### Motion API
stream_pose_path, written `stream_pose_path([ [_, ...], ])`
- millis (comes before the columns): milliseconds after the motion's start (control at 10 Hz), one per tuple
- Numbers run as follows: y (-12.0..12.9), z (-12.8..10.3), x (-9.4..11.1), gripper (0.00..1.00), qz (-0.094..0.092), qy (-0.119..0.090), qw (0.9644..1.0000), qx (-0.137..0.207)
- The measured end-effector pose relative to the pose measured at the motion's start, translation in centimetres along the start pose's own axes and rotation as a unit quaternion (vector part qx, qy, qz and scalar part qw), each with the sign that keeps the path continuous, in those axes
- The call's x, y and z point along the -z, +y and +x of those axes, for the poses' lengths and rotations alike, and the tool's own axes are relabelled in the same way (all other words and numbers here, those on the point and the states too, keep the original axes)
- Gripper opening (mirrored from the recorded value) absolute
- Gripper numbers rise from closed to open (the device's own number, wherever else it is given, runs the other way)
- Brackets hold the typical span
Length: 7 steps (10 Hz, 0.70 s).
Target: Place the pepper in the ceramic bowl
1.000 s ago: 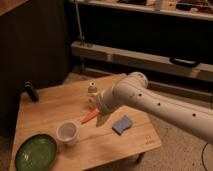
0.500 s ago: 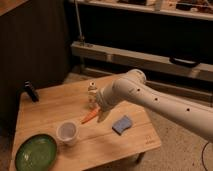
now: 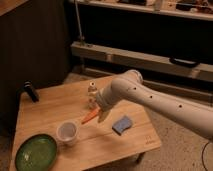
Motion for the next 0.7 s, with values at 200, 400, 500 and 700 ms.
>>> stream_pose_path([
  [200,0.0,0.6,-3.0,0.8,-0.024,-0.017,0.9993,0.021],
  [400,-0.3,0.6,-5.4,0.8,-0.051,-0.031,0.9972,0.045],
  [500,-0.3,0.8,-6.6,0.8,-0.065,-0.03,0.996,0.053],
  [700,-0.2,1.7,-8.5,0.8,-0.086,-0.026,0.9942,0.058],
])
